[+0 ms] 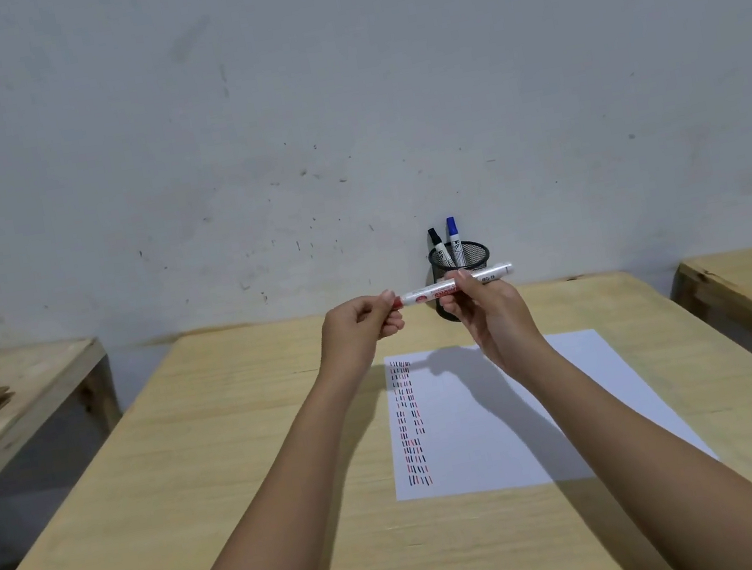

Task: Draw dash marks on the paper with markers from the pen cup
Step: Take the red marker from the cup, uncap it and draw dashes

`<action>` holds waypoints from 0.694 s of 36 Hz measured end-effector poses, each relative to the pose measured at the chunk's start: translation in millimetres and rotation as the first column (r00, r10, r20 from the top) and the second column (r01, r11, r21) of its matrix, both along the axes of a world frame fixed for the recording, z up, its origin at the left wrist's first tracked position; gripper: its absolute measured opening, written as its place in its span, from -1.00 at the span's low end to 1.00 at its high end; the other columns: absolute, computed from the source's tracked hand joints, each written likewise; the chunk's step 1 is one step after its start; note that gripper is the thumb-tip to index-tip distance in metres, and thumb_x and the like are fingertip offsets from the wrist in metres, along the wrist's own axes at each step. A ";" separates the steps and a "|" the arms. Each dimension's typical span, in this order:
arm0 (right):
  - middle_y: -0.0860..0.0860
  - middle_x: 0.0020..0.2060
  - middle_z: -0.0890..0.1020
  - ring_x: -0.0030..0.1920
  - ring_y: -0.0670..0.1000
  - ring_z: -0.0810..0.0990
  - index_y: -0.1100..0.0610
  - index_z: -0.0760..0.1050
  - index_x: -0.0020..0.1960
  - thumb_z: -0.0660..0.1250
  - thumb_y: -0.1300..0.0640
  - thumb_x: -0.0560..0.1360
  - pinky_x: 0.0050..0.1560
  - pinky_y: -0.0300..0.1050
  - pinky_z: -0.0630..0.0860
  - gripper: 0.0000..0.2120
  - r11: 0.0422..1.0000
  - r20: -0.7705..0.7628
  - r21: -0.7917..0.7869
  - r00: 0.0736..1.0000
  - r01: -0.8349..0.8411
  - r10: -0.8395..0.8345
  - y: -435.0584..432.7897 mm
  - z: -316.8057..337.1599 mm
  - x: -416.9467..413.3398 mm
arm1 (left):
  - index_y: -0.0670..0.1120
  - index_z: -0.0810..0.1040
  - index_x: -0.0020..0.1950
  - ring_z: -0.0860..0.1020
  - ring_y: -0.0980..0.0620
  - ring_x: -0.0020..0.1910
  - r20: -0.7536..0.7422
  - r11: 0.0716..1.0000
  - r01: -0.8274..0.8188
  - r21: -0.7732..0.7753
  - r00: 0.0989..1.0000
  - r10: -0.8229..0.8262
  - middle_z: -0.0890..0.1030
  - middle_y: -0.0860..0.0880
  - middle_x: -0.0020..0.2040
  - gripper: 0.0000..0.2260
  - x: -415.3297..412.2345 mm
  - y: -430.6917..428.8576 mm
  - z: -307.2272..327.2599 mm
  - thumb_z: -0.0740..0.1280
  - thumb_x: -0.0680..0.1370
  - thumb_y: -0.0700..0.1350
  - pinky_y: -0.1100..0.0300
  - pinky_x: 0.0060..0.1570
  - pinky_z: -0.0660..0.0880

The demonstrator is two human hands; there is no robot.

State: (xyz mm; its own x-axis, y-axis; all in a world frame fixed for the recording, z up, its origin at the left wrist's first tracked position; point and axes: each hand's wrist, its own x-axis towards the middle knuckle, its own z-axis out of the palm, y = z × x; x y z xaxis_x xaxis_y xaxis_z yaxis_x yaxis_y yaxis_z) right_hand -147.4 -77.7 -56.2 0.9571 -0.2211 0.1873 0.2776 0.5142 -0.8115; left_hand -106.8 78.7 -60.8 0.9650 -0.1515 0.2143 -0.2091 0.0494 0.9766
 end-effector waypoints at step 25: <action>0.09 -0.32 0.53 -0.42 -0.12 0.52 0.18 0.48 -0.15 0.29 0.28 0.52 -0.32 -0.36 0.53 -0.93 0.973 -0.091 -0.116 0.974 0.199 -0.210 -14.2 -50.2 42.3 | -0.19 0.58 -0.20 0.50 -0.04 -0.19 0.004 0.621 -0.053 0.782 0.997 0.079 0.55 -0.09 -0.16 -0.99 60.7 21.6 -46.0 0.38 0.42 -0.26 0.23 -0.24 0.38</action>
